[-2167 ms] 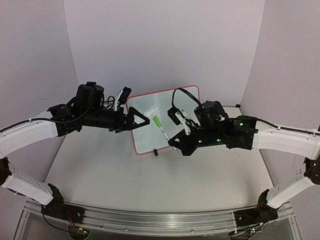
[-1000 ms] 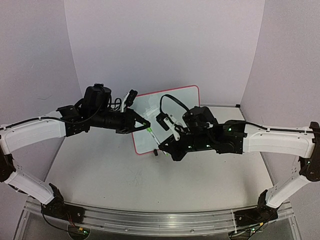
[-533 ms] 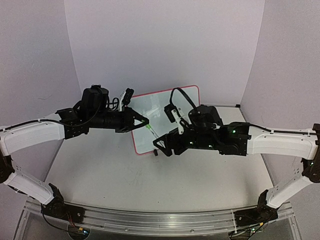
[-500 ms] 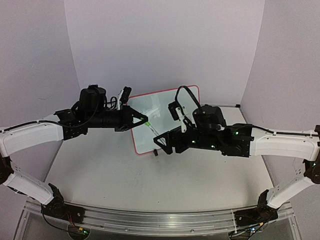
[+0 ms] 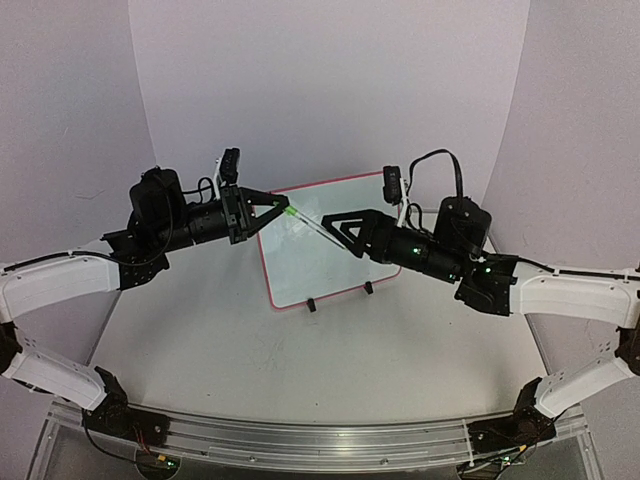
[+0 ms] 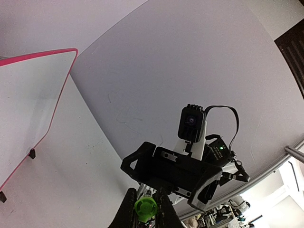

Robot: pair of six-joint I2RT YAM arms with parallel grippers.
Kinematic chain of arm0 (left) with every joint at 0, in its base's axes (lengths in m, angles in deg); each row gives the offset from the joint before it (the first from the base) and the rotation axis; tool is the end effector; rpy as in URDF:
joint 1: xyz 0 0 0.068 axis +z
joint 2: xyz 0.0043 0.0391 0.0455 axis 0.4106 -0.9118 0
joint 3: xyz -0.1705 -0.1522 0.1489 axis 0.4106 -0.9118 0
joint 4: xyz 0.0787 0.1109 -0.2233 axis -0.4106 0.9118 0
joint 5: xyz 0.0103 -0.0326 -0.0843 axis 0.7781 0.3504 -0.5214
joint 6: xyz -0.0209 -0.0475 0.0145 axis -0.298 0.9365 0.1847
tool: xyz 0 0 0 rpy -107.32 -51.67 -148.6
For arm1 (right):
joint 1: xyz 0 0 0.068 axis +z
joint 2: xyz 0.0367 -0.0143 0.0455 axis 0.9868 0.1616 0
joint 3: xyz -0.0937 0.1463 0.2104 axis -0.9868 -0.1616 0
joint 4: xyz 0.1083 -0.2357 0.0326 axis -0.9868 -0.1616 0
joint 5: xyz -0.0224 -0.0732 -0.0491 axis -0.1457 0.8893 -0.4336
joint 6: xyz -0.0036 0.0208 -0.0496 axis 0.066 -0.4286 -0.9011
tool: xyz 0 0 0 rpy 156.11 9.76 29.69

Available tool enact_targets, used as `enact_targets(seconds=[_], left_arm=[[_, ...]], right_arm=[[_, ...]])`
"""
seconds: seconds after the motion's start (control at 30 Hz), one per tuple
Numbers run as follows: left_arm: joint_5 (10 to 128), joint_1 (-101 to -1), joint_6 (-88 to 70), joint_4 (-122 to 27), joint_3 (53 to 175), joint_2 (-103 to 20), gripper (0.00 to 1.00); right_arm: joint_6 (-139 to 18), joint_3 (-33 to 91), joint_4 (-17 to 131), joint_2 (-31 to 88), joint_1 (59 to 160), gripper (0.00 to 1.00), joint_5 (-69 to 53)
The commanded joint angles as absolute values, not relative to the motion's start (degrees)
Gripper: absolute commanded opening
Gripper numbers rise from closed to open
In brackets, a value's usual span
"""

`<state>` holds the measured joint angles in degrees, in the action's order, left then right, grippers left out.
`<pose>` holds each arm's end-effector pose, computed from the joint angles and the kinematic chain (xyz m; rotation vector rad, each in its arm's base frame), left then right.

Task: Write a sentence on the whiteboard
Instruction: Hold the whiteboard marker.

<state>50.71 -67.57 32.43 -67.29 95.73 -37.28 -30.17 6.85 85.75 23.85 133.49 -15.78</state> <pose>0.2028 -0.2133 0.3552 0.2878 1.7398 -1.6465 0.1835 0.2572 0.3369 -0.4674 1.6165 1.4339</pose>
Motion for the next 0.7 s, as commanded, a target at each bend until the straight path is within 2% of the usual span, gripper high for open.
enact_targets(seconds=[0.0, 0.3, 0.67], left_arm=[[48.5, -67.6, 35.8, -76.4, 95.3, -36.1, 0.0], [48.6, -67.6, 36.8, -80.6, 94.7, -36.7, 0.0], [51.1, -68.6, 32.6, -77.1, 94.4, -38.1, 0.0]], right_arm=[[-25.3, 8.4, 99.5, 25.3, 133.7, 0.87, -24.5], [-22.5, 10.3, 105.2, 28.4, 133.8, 0.83, -29.6], [-22.4, 11.1, 105.5, 30.3, 135.1, 0.78, -27.2]])
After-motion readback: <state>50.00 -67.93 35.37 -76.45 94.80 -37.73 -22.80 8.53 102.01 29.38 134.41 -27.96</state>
